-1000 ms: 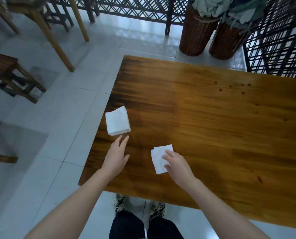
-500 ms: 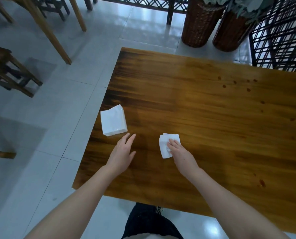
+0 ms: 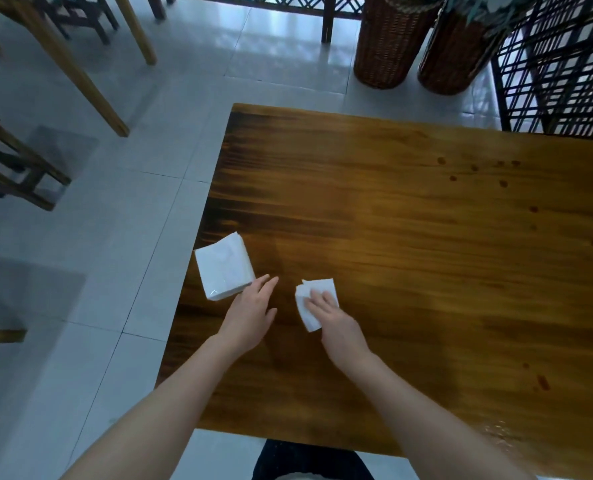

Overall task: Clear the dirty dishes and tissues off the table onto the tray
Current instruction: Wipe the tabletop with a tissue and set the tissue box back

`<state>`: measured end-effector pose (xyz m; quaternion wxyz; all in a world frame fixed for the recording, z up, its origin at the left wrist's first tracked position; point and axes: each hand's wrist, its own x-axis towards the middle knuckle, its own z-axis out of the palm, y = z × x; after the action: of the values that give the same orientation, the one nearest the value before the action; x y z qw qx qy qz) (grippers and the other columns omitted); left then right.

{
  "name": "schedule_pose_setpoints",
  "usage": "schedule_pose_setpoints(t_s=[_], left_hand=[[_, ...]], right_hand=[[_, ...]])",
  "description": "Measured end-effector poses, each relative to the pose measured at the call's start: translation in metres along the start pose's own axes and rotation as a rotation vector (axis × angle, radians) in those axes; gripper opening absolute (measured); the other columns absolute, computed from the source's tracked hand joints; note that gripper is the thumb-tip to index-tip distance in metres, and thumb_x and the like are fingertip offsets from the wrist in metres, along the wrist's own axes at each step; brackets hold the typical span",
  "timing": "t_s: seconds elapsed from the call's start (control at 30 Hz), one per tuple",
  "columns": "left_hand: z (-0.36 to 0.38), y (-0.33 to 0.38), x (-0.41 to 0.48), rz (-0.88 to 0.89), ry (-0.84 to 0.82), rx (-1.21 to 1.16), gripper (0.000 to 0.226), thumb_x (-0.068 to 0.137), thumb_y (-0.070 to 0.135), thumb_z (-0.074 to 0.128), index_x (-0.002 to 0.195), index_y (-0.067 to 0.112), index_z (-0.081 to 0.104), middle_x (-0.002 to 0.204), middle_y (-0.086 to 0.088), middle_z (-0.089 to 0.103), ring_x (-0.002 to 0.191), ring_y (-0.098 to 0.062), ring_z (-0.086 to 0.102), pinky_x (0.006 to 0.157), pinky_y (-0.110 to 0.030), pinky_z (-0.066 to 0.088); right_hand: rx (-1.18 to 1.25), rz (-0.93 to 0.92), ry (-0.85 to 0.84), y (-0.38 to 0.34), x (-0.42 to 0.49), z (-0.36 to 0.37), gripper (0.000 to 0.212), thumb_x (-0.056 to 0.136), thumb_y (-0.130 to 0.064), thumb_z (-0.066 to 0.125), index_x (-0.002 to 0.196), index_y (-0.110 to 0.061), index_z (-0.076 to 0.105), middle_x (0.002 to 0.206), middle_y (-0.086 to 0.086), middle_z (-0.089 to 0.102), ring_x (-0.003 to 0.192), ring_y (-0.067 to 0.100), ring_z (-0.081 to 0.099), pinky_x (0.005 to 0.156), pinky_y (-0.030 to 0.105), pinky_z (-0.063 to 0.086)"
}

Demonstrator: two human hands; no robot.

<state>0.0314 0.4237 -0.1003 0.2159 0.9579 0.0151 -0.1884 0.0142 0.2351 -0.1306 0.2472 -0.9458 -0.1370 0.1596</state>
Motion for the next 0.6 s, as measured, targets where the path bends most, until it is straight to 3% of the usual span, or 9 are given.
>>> schedule_pose_setpoints(t_s=[0.13, 0.27, 0.6], left_hand=[[-0.001, -0.001, 0.009, 0.007, 0.007, -0.011, 0.059, 0.095, 0.026, 0.057, 0.148, 0.027, 0.031, 0.154, 0.005, 0.031, 0.141, -0.015, 0.031, 0.113, -0.033, 0.028], [0.0, 0.008, 0.016, 0.043, -0.019, -0.078, 0.059, 0.096, 0.023, 0.055, 0.149, 0.025, 0.029, 0.156, 0.006, 0.028, 0.142, -0.013, 0.028, 0.113, -0.03, 0.027], [-0.007, 0.012, 0.041, 0.037, -0.082, -0.142, 0.059, 0.099, 0.023, 0.049, 0.152, 0.022, 0.022, 0.158, 0.006, 0.021, 0.144, -0.013, 0.023, 0.114, -0.031, 0.024]], right_hand=[[-0.001, -0.011, -0.04, -0.014, 0.02, -0.001, 0.07, 0.092, 0.004, 0.051, 0.149, -0.025, 0.023, 0.157, -0.009, 0.013, 0.144, 0.009, 0.008, 0.111, 0.03, 0.028], [-0.028, -0.036, -0.044, 0.0, 0.057, -0.021, 0.074, 0.089, 0.01, 0.05, 0.149, -0.026, 0.025, 0.157, -0.009, 0.017, 0.144, 0.007, 0.011, 0.112, 0.031, 0.027], [-0.06, 0.105, 0.062, 0.04, 0.09, -0.052, 0.072, 0.088, 0.013, 0.048, 0.148, -0.023, 0.028, 0.156, -0.008, 0.019, 0.143, 0.007, 0.017, 0.106, 0.023, 0.034]])
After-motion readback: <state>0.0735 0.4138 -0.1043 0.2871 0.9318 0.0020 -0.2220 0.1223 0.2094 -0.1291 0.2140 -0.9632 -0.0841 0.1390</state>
